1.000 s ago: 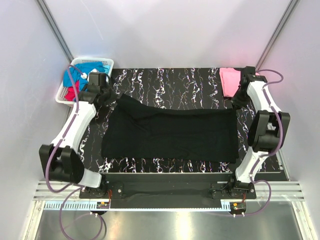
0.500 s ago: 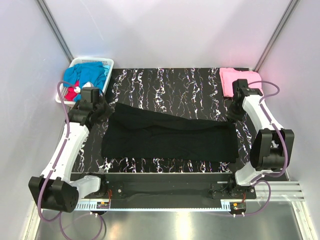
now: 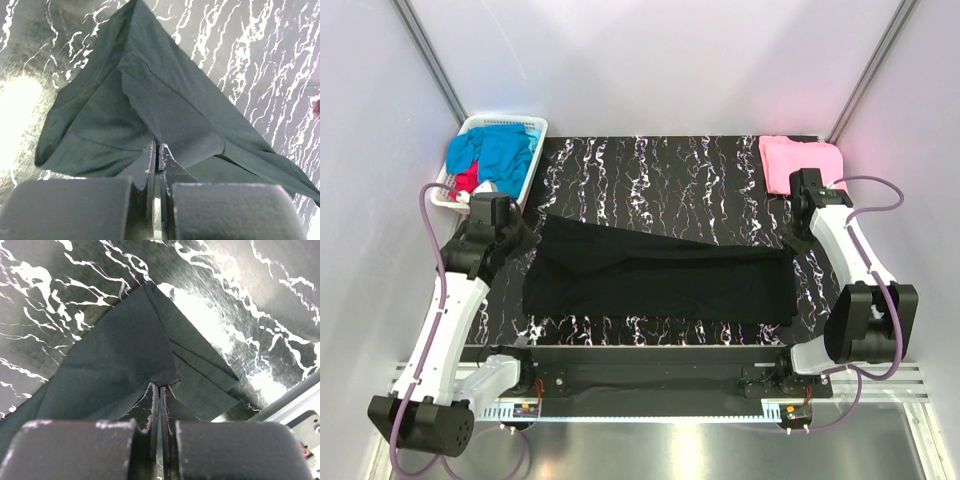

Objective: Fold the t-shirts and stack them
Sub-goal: Fold the tshirt

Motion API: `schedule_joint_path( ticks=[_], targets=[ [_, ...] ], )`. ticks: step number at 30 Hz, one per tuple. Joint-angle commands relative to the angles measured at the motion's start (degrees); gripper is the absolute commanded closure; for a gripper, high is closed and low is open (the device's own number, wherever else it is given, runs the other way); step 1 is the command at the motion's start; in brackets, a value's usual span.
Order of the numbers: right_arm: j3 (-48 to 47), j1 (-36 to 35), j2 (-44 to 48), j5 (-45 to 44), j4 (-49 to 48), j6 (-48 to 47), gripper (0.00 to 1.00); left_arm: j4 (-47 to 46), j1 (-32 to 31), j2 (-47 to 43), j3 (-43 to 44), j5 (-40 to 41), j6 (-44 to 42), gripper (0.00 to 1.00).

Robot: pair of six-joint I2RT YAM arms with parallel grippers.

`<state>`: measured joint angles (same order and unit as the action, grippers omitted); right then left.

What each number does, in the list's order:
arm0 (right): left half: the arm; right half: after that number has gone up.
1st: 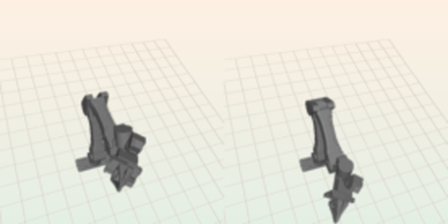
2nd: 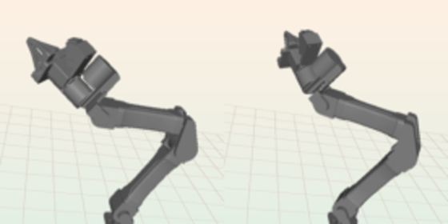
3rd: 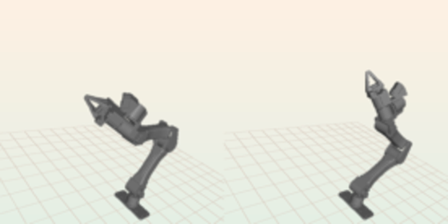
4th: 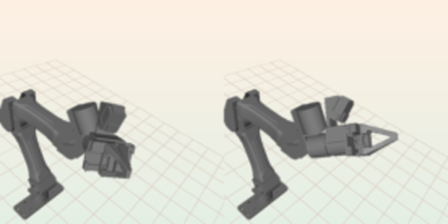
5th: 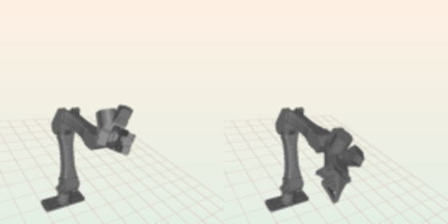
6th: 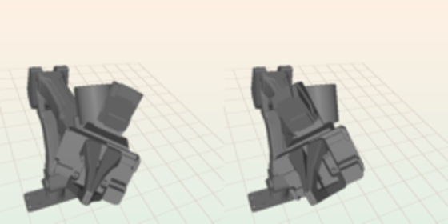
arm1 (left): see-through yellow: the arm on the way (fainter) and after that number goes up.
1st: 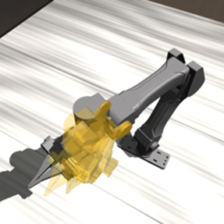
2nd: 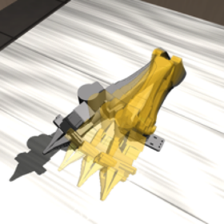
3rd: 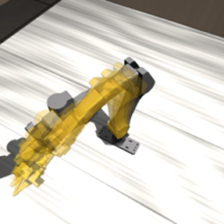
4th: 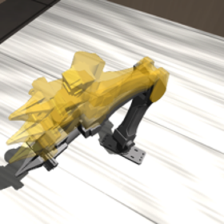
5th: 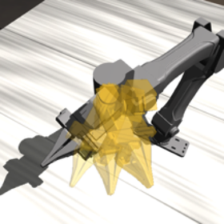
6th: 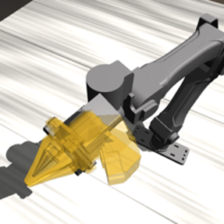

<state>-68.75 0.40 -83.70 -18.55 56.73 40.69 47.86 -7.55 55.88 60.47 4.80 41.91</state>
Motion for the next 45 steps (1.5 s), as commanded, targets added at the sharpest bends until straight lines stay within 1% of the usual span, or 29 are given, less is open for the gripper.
schedule_joint_path(
  ticks=[1,5,6,7,9,10,12,13,14,15,17,19,22,24,28,30,32,33,34,35,36,38,39,41,42,45],
  targets=[
    [2.1,-0.1,2.3,-0.9,0.8,4.0,1.0,1.8,-0.1,-2.6,-1.4,1.5,0.5,0.99],
    [5.6,-0.1,4.5,2.4,0.5,4.8,1.0,2.5,-0.2,-5.0,-3.9,1.4,1.8,0.96],
    [7.1,-0.1,5.6,3.0,0.2,4.7,1.0,2.6,-0.2,-5.4,-4.7,1.2,1.8,0.93],
    [7.9,-0.1,6.2,3.3,0.3,4.8,1.0,2.7,-0.2,-5.7,-5.1,1.1,1.9,0.86],
    [10.6,-0.1,9.6,4.6,0.5,5.6,1.0,3.9,-0.2,-6.7,-6.4,1.4,2.5,0.84],
    [11.7,-0.1,11.3,4.7,0.3,6.1,0.92,4.9,-0.2,-7.3,-6.7,1.4,3.0,0.76],
    [14.2,-1.5,16.4,4.5,0.4,7.4,0.86,6.1,-0.3,-9.0,-7.6,2.2,4.1,0.65],
    [14.8,-1.5,18.2,4.3,0.2,7.7,0.82,7.1,-0.3,-9.7,-7.9,2.8,5.3,0.54],
    [15.2,-1.7,19.9,3.7,-0.3,8.1,0.71,7.9,-0.4,-10.5,-8.1,3.7,6.2,0.43],
    [15.5,-1.6,22.1,3.5,-0.8,7.9,0.64,8.0,-0.4,-12.1,-8.5,4.3,6.6,0.39],
    [14.8,-1.6,22.9,2.9,-1.0,7.2,0.63,8.1,-0.4,-13.3,-8.8,5.0,7.7,0.34],
    [13.0,-1.7,21.7,2.6,-0.6,6.9,0.64,8.1,-0.4,-13.3,-8.4,5.1,7.7,0.33],
    [10.8,-1.9,19.3,2.7,0.7,6.9,0.67,7.3,-0.4,-11.2,-6.9,3.8,6.9,0.33],
    [10.8,-2.0,18.7,3.0,-1.0,6.7,0.68,6.0,-0.5,-10.0,-6.1,2.5,6.0,0.33],
    [11.4,-2.1,15.7,7.3,-6.2,2.7,0.68,-1.9,-0.8,-7.0,-6.1,-7.1,2.9,0.33],
    [10.7,-2.2,11.7,10.5,-8.0,0.4,0.68,-3.8,-1.6,-3.1,-5.7,-10.3,2.3,0.33],
    [10.2,-2.6,8.8,13.0,-9.4,-1.4,0.68,-4.5,-2.5,0.7,-4.0,-10.2,1.7,0.33],
    [9.4,-2.8,5.9,13.1,-10.0,-1.4,0.68,-4.7,-3.8,4.8,-3.3,-10.1,1.4,0.33],
    [9.1,-3.2,4.6,13.4,-10.4,-1.5,0.68,-4.6,-4.6,6.9,-2.4,-8.9,1.0,0.33],
    [8.2,-3.3,3.0,15.4,-11.1,-2.8,0.67,-4.6,-6.0,11.4,-0.9,-8.5,0.9,0.33],
    [7.7,-3.5,0.1,15.5,-10.9,-2.7,0.67,-4.5,-6.8,13.6,-0.1,-8.3,0.7,0.33],
    [6.8,-4.2,-2.5,15.7,-10.9,-3.2,0.68,-4.4,-9.0,18.9,2.2,-7.3,0.7,0.33],
    [6.7,-4.4,-4.3,15.5,-10.9,-3.2,0.68,-4.4,-9.8,23.8,3.0,-7.3,0.7,0.33],
    [6.9,-5.1,-5.9,15.3,-11.2,-3.3,0.67,-4.3,-12.2,28.7,5.1,-6.6,1.2,0.34],
    [7.0,-5.1,-6.3,15.1,-11.3,-3.2,0.67,-4.4,-12.9,32.5,5.7,-5.5,1.9,0.34],
    [7.2,-5.2,-7.8,15.1,-11.3,-3.9,0.66,-4.4,-14.5,37.1,7.6,-5.0,2.6,0.34]
  ],
)
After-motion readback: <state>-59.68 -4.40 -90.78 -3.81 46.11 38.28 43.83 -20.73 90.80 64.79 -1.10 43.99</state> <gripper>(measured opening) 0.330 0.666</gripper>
